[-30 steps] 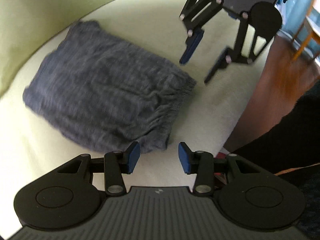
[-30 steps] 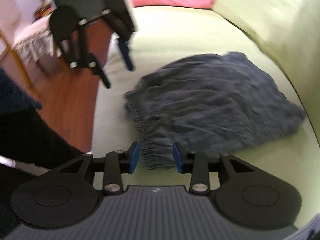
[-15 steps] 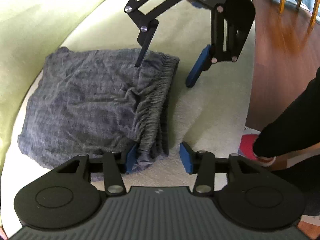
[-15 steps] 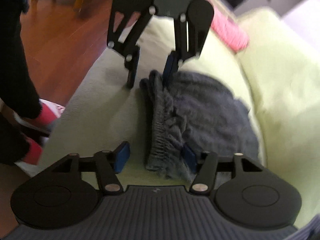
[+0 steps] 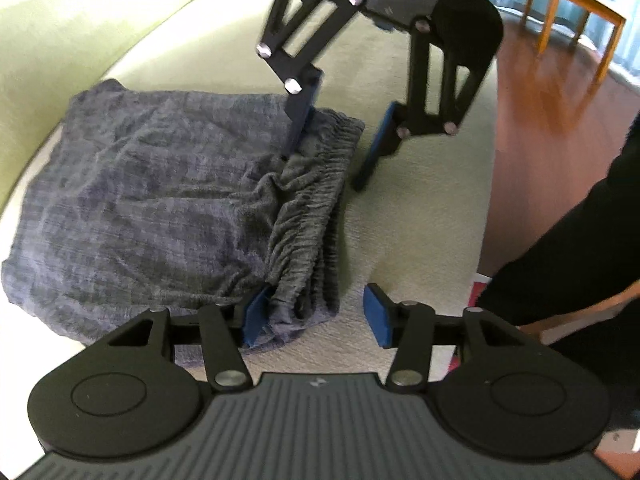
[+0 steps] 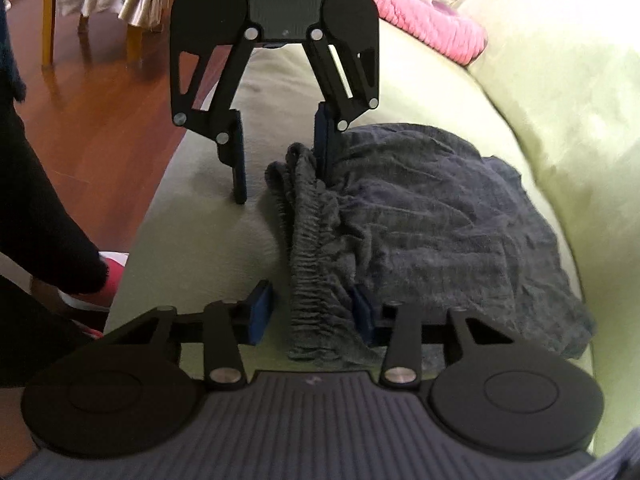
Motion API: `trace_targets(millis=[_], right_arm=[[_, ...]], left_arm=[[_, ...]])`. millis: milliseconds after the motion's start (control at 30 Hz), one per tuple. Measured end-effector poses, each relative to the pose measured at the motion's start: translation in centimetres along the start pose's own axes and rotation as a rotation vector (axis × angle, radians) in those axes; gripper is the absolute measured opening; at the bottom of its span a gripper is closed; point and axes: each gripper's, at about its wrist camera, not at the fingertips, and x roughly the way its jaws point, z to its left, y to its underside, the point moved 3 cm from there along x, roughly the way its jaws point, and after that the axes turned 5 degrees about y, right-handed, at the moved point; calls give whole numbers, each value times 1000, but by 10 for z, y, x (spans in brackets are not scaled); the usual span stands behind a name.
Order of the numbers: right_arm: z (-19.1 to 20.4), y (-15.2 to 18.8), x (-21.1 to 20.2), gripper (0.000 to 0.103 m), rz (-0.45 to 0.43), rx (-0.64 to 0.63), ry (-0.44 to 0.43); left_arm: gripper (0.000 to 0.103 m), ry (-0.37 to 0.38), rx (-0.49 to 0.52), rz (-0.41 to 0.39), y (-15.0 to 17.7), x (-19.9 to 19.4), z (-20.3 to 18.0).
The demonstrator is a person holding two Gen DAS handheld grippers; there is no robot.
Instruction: Fold clothes
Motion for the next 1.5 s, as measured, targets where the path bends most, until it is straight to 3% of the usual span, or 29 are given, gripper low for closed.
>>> trace_targets(millis=[33, 100, 167, 233, 367, 533, 600, 667, 833, 967, 1133, 1333, 1367, 1467, 1500], right_arm=[[3, 2, -1, 48, -10, -40, 15], [10, 14, -5, 48, -53, -139, 41], [17, 21, -9, 48, -95, -211, 65], [20, 21, -9, 37, -108, -225, 72], [6, 9, -6, 27, -59, -52, 7], [-44, 1, -1, 20, 19, 324, -159], [-74, 2, 3, 19, 49, 524, -265], [-96, 4, 6, 19, 66, 639, -340], [-145, 11, 15, 18, 110, 892, -496], [-183, 20, 36, 17, 165, 1060, -575], [-217, 34, 69, 17, 250, 1230, -603], [-222, 37, 98, 17, 341, 1295, -567], [-220, 37, 102, 18, 349, 1300, -565], [-215, 37, 103, 35, 317, 1297, -571], [-214, 37, 102, 51, 296, 1288, -572]], left_arm=[[51, 17, -6, -1, 0, -1, 3], [42, 39, -41, -15, 2, -4, 11], [41, 67, -94, -30, 3, -6, 20], [40, 71, -97, -32, 4, -6, 21], [33, 66, -122, -36, 3, -6, 21], [23, 171, -259, -18, -3, -11, 46], [22, 205, -292, -10, -6, -15, 55], [21, 237, -327, -10, -8, -22, 64], [21, 326, -475, -17, -12, -37, 101], [24, 353, -608, -31, -9, -43, 138], [31, 317, -690, -83, -11, -70, 166], [32, 257, -739, -113, -15, -81, 144], [32, 218, -747, -99, -12, -77, 142], [32, 86, -829, -40, 3, -56, 142], [32, 70, -843, -47, 5, -55, 143]])
